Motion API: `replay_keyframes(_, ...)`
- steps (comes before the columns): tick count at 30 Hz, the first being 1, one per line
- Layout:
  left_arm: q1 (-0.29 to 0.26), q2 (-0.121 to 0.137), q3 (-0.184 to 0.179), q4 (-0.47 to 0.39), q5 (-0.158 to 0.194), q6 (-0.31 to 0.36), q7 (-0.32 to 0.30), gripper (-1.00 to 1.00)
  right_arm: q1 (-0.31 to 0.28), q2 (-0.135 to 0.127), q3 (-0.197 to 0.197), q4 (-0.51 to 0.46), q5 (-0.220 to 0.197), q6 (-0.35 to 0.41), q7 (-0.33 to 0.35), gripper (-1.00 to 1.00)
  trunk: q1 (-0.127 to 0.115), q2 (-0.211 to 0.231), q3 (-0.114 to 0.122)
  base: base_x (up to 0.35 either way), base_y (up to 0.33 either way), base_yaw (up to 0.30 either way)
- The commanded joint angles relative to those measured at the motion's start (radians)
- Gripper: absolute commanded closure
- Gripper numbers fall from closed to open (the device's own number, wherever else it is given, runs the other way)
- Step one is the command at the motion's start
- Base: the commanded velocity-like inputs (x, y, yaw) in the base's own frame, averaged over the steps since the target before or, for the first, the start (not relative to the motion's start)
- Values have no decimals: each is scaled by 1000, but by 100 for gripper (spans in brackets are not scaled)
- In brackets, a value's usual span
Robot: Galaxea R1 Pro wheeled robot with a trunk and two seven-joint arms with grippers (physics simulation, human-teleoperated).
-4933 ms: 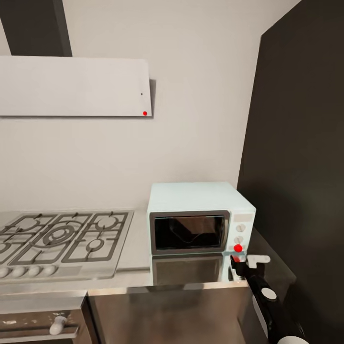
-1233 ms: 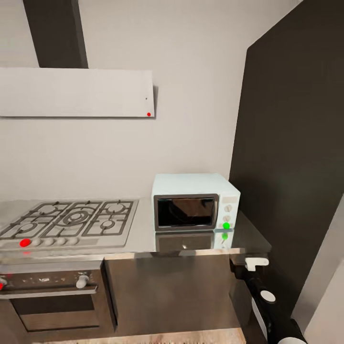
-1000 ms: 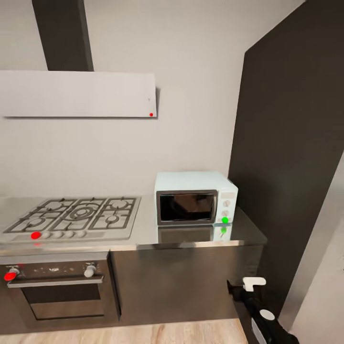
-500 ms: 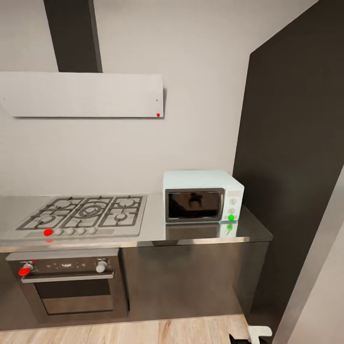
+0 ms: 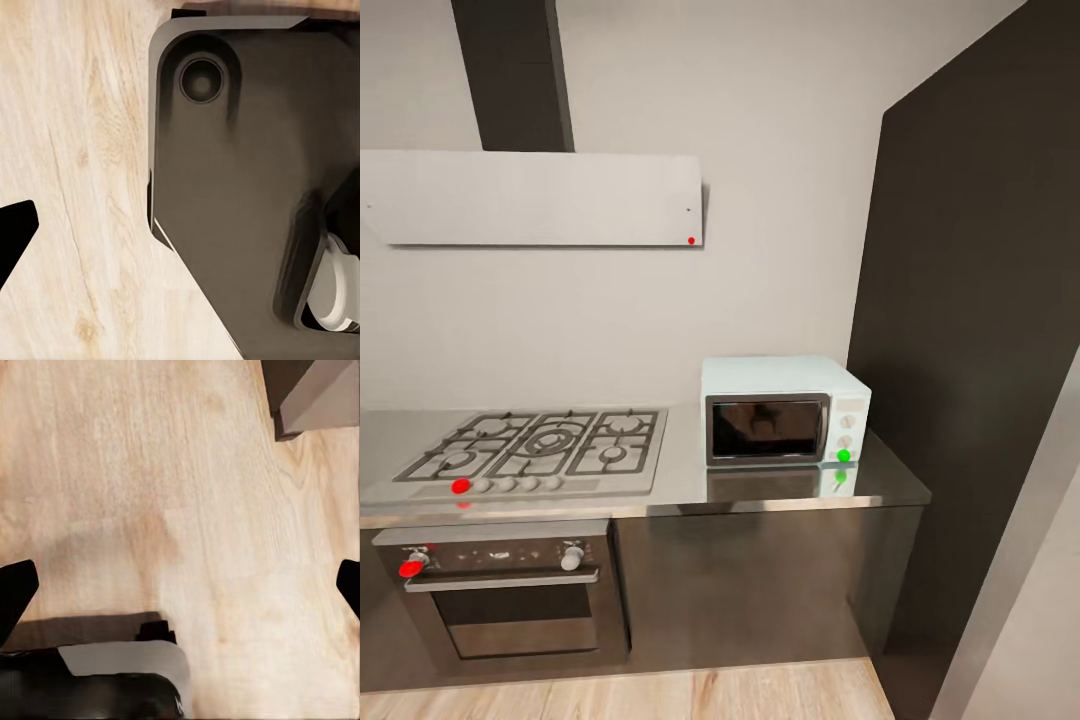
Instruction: In the kitchen, take the popcorn bag from the countertop, put it into the microwave, and heat it until the popcorn is cooked so the cooked popcorn ends up inside the bag.
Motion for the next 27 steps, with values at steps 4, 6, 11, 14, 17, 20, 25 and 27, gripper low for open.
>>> replay_keyframes(4, 0, 0, 4, -2, 0, 6, -1, -100, 192, 51, -6, 4, 11, 36, -20, -100, 0, -1, -1, 0, 0, 0)
replay_keyframes(6, 0, 0, 4, -2, 0, 6, -1, -100, 240, 71, -6, 4, 11, 97, -20, -100, 0, -1, -1, 0, 0, 0)
replay_keyframes(11, 0, 0, 4, -2, 0, 6, -1, -100, 271, 83, -12, -12, 13, 148, -20, -100, 0, -1, -1, 0, 0, 0)
replay_keyframes(14, 0, 0, 4, -2, 0, 6, -1, -100, 273, 82, -12, -66, 13, 136, -20, -100, 0, -1, -1, 0, 0, 0)
replay_keyframes(17, 0, 0, 4, -2, 0, 6, -1, -100, 273, 82, -16, -88, 10, 130, -21, -100, 0, -1, -1, 0, 0, 0)
replay_keyframes(20, 0, 0, 4, -2, 0, 6, -1, -100, 273, 81, -13, -92, 11, 130, -21, -100, 0, -1, -1, 0, 0, 0)
replay_keyframes(25, 0, 0, 4, -2, 1, 6, -1, -100, 273, 81, -15, -92, 11, 129, -21, -100, 0, -1, -1, 0, 0, 0)
replay_keyframes(27, 0, 0, 4, -2, 0, 6, -1, -100, 273, 81, -15, -92, 11, 129, -21, -100, 0, -1, -1, 0, 0, 0)
